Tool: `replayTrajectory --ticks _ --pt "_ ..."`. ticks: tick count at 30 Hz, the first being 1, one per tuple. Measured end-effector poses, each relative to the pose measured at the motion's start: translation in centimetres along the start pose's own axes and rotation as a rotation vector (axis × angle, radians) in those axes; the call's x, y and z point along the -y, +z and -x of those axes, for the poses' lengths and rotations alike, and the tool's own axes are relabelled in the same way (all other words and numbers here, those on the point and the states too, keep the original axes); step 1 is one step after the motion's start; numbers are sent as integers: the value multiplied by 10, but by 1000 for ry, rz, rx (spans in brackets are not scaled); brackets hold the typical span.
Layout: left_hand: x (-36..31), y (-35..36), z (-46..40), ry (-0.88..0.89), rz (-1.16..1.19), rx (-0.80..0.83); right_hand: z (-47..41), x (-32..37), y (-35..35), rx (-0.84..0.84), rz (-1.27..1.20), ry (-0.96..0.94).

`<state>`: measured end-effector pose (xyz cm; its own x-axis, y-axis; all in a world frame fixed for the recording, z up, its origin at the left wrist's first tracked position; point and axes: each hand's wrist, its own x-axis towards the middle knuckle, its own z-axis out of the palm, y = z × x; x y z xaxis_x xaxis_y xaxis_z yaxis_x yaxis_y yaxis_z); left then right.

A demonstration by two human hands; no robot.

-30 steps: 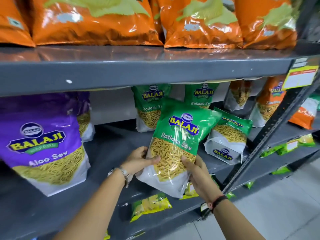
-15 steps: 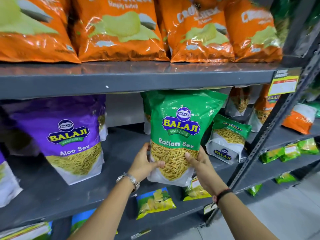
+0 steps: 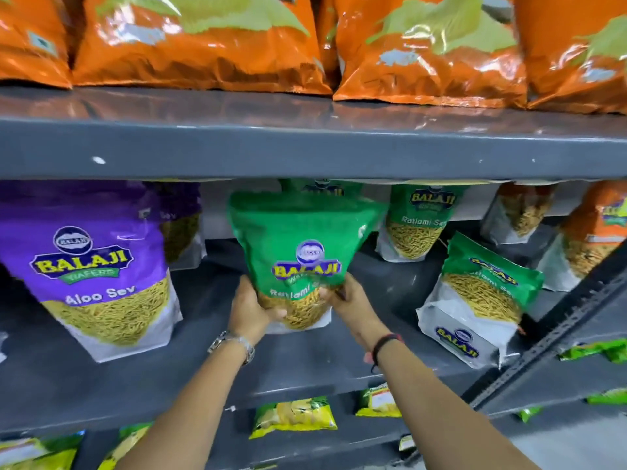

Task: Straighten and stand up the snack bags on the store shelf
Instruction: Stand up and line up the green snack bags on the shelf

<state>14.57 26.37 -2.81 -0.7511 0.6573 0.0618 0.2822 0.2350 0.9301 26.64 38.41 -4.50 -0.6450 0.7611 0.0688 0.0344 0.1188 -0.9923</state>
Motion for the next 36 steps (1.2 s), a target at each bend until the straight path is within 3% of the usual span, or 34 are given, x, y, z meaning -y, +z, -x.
replayTrajectory --ticks 3,5,8,10,13,16,18,21,24,26,31,36 --pt "3 5 -5 -23 -58 -14 -7 -8 -3 52 27 -9" --pt "0 0 -8 -88 -217 50 -7 -8 -7 60 62 -8" --pt "-12 -6 -3 -305 -634 435 -2 -5 -31 -11 201 -52" --pt "-27 3 3 -460 -760 746 7 6 -57 -130 231 -77" --pt "-50 55 1 -345 -658 1016 21 17 -114 -452 266 -129" --pt "-72 122 -5 46 -402 842 27 8 -170 -773 444 -59" --pt "-84 160 -11 151 -235 703 30 -7 -205 -893 517 116" --pt "-90 209 -25 32 -108 696 35 -34 -238 -862 225 410" --pt "-89 240 -31 -162 -125 840 43 -47 -250 -806 -158 565" --pt "-93 253 -28 -202 -91 940 48 -48 -252 -713 -261 642" --pt "-95 255 -20 -171 34 971 57 -48 -249 -658 -299 578" --pt "-84 224 4 -88 124 919 85 -36 -235 -530 -347 333"
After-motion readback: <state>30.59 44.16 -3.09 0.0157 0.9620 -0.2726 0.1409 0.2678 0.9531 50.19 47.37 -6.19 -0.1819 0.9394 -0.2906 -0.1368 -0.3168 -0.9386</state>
